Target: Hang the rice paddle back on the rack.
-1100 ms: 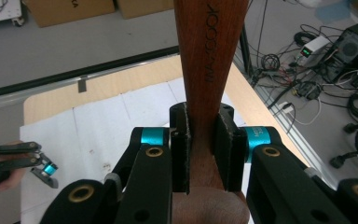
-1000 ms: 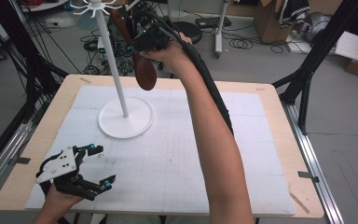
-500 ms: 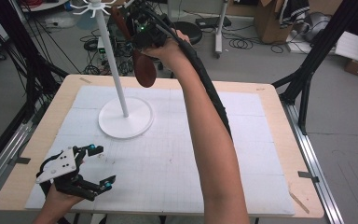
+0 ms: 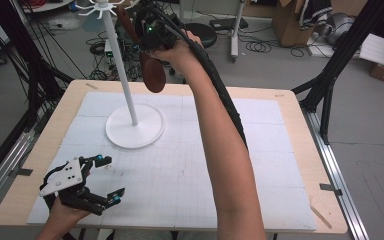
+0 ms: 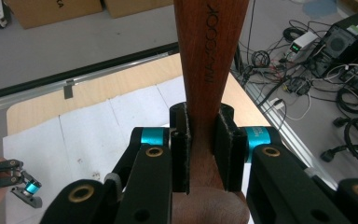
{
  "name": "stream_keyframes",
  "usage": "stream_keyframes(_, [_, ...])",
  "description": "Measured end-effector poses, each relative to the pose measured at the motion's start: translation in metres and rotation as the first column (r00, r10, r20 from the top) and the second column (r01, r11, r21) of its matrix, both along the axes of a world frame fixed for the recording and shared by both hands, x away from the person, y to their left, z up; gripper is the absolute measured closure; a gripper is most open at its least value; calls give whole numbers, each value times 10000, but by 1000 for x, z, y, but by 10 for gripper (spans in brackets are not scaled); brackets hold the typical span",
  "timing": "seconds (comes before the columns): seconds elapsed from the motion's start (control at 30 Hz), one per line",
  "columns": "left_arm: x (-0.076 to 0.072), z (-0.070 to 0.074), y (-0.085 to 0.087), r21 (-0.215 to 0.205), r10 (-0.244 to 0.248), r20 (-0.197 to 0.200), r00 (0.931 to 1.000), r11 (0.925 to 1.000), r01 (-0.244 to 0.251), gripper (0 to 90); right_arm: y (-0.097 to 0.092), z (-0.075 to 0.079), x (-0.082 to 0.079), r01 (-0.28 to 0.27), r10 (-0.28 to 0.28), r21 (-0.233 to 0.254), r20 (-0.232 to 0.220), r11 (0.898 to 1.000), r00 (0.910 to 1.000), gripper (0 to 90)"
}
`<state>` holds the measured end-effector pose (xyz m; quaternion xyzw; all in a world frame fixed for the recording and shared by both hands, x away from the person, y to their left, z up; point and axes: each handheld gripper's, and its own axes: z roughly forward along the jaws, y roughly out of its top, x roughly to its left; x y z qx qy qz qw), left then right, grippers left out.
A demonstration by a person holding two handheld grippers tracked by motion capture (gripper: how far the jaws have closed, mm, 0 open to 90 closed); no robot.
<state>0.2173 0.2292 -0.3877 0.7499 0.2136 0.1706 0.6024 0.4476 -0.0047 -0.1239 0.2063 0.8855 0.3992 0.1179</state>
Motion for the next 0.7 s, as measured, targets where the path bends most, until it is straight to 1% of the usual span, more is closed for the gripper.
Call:
stream_keyframes(0.2, [0,0,1,-24,7,-15,10000,10000,-7,17,2,-1,3,50,-50,-76,-54,10000,10000,783])
stream_keyframes(0.33, [0,0,1,-21,9,15,10000,10000,-9,17,4,-3,6,62,-63,-48,-96,10000,9999,783])
stream_keyframes(0.43, [0,0,1,-32,2,5,10000,10000,-2,17,6,-4,6,20,-20,50,-48,10000,10000,782])
stream_keyframes(0.7, [0,0,2,-49,-1,0,10000,10000,1,17,9,-5,8,99,-99,97,-1,9999,10000,782])
